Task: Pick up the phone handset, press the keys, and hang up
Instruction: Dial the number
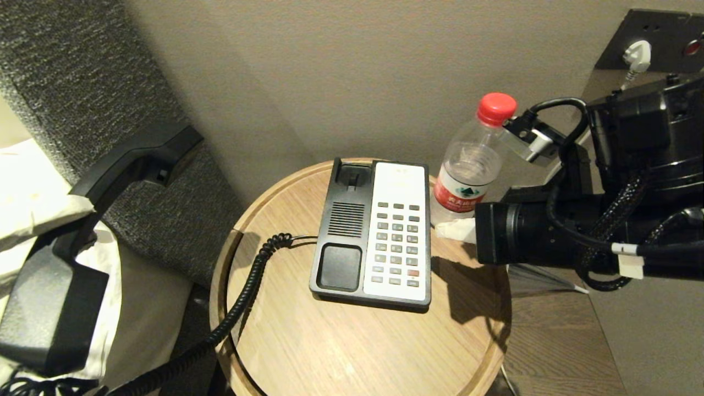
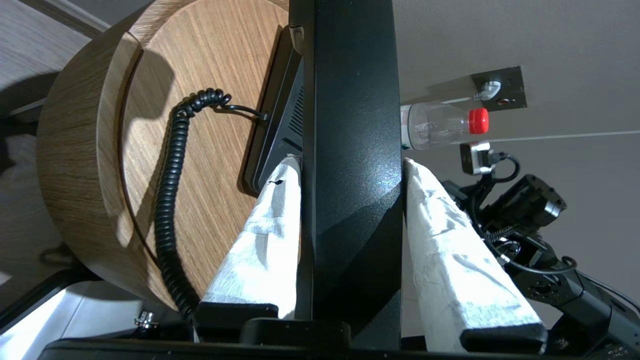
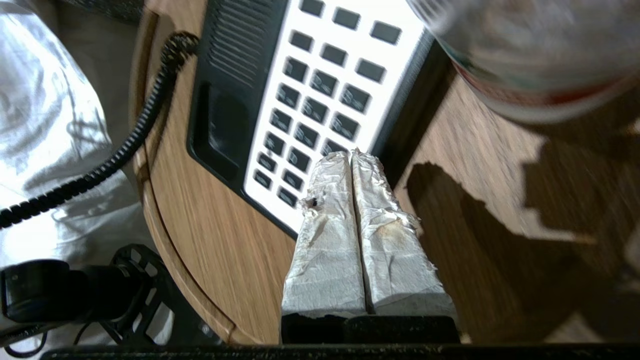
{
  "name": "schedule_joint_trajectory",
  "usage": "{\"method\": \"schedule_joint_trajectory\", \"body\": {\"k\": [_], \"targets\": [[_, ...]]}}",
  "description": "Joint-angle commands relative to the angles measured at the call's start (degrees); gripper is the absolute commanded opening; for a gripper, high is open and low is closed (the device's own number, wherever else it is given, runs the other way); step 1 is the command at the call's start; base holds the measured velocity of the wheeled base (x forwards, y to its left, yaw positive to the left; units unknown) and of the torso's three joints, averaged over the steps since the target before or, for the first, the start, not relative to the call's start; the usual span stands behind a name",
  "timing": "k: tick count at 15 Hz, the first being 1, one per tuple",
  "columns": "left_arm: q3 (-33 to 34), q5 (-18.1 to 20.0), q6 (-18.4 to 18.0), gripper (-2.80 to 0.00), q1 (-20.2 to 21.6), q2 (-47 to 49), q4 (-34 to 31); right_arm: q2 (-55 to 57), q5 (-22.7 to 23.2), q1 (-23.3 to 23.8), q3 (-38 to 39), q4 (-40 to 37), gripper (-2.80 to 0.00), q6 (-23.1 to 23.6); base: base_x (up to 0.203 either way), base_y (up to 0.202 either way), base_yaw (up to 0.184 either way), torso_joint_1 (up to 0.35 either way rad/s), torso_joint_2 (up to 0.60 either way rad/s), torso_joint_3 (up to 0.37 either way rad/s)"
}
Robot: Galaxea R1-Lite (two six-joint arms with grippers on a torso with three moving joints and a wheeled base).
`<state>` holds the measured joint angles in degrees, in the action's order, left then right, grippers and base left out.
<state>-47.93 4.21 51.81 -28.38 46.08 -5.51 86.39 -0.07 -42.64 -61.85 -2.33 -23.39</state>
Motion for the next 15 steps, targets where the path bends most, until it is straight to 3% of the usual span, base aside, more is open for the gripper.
{"method": "schedule_joint_trajectory", "body": {"k": [1,15], "targets": [[-0.01,0.01,0.31,-2.80,-0.01,-0.03,0.06,2.62,-0.07,-0.07,-0.71,0.61,-2.80,0.00,0.000,0.000,0.000,0.000,0.00,0.000],[-0.05,0.01,0.31,-2.80,-0.01,-0.11,0.06,4.32,-1.51,-0.15,-0.39,2.25,-2.80,0.20,0.000,0.000,0.000,0.000,0.00,0.000]]}}
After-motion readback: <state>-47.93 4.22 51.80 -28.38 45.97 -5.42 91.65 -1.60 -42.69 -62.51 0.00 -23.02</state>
